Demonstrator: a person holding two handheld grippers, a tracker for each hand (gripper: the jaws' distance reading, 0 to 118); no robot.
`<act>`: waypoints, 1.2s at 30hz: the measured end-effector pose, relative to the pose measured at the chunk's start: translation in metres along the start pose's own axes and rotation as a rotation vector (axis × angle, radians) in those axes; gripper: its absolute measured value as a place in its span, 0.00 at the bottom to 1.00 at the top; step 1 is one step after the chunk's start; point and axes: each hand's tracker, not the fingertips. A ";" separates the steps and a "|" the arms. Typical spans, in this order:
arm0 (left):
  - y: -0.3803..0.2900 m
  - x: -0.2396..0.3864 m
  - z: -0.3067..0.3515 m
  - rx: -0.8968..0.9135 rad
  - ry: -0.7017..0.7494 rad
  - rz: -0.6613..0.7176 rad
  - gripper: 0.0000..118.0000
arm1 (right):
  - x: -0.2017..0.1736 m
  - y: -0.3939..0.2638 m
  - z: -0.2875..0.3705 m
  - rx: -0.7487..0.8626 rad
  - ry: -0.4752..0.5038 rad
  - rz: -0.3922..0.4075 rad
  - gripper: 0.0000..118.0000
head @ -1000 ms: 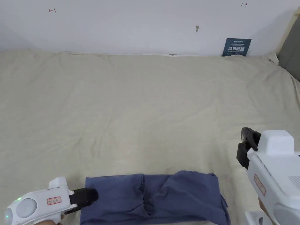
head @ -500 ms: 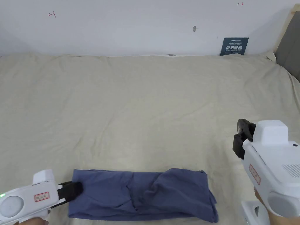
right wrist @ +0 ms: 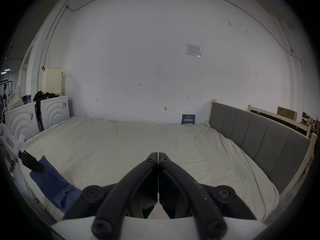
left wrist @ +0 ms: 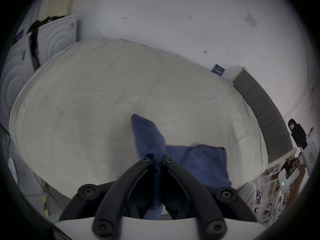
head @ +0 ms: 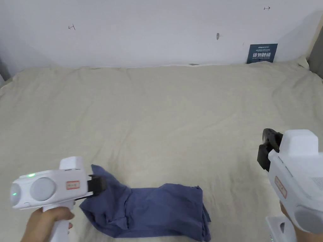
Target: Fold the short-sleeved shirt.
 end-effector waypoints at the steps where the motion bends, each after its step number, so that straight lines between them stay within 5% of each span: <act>1: 0.008 0.016 -0.010 -0.017 -0.021 -0.031 0.07 | 0.002 0.000 0.001 0.003 -0.002 -0.003 0.02; 8: 0.033 0.105 -0.092 -0.148 -0.159 -0.147 0.07 | 0.017 -0.004 0.009 -0.003 -0.023 -0.015 0.02; 16: 0.025 0.163 -0.188 -0.292 -0.031 -0.302 0.09 | 0.033 -0.008 0.018 -0.018 -0.068 -0.017 0.02; 17: 0.022 0.166 -0.192 -0.293 -0.034 -0.312 0.14 | 0.035 -0.009 0.018 -0.019 -0.072 -0.016 0.02; 21: 0.013 0.159 -0.193 -0.286 -0.175 -0.252 0.95 | 0.039 -0.009 0.021 -0.025 -0.085 -0.015 0.02; 22: 0.011 0.157 -0.190 -0.272 -0.197 -0.223 0.98 | 0.039 -0.009 0.022 -0.025 -0.088 -0.013 0.02; 30: 0.004 0.148 -0.112 0.135 -0.161 -0.248 0.92 | 0.034 -0.006 0.022 -0.017 -0.082 -0.014 0.02; 32: 0.001 0.146 -0.097 0.220 -0.099 -0.256 0.82 | 0.031 -0.004 0.022 -0.014 -0.075 -0.012 0.02; 34: -0.007 0.141 -0.089 0.292 -0.067 -0.269 0.53 | 0.028 -0.004 0.022 -0.011 -0.068 -0.008 0.02; 36: -0.011 0.137 -0.089 0.319 -0.040 -0.286 0.01 | 0.026 -0.004 0.021 -0.009 -0.062 -0.007 0.02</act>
